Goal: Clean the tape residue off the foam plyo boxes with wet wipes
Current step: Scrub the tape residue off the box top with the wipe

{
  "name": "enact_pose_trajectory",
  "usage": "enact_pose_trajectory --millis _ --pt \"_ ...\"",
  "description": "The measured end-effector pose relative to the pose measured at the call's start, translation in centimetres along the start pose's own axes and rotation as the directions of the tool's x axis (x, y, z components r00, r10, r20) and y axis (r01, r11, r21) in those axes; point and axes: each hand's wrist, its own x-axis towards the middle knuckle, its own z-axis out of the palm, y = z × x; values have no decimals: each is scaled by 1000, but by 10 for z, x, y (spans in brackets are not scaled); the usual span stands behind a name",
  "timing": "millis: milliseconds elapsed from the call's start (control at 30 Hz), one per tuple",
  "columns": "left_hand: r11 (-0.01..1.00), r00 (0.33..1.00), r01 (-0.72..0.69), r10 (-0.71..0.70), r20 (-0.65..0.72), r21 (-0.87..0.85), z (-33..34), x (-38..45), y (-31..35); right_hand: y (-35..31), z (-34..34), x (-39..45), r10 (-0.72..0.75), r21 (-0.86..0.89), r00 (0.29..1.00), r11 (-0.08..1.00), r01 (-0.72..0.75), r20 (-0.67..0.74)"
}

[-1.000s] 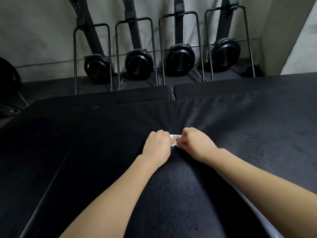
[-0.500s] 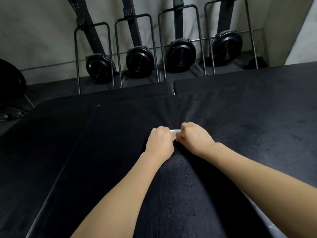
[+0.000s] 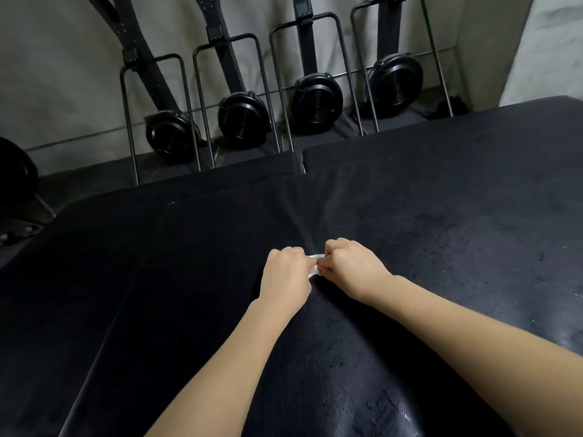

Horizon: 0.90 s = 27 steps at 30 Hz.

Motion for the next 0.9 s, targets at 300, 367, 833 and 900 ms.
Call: enact_pose_trajectory --millis 300,367,833,900 --pt "999 994 48 -46 -99 14 10 -21 4 -6 -5 -20 51 87 999 995 -51 -6" --pt "999 995 48 -47 -90 19 9 -39 10 -12 -10 -44 -35 120 999 992 39 -38" --pt "997 997 -72 72 -28 14 2 -63 20 -22 -4 -71 -48 48 992 997 54 -115" --pt "999 998 -52 51 -29 -8 -1 -54 19 -20 -7 -63 17 72 998 997 -13 -63"
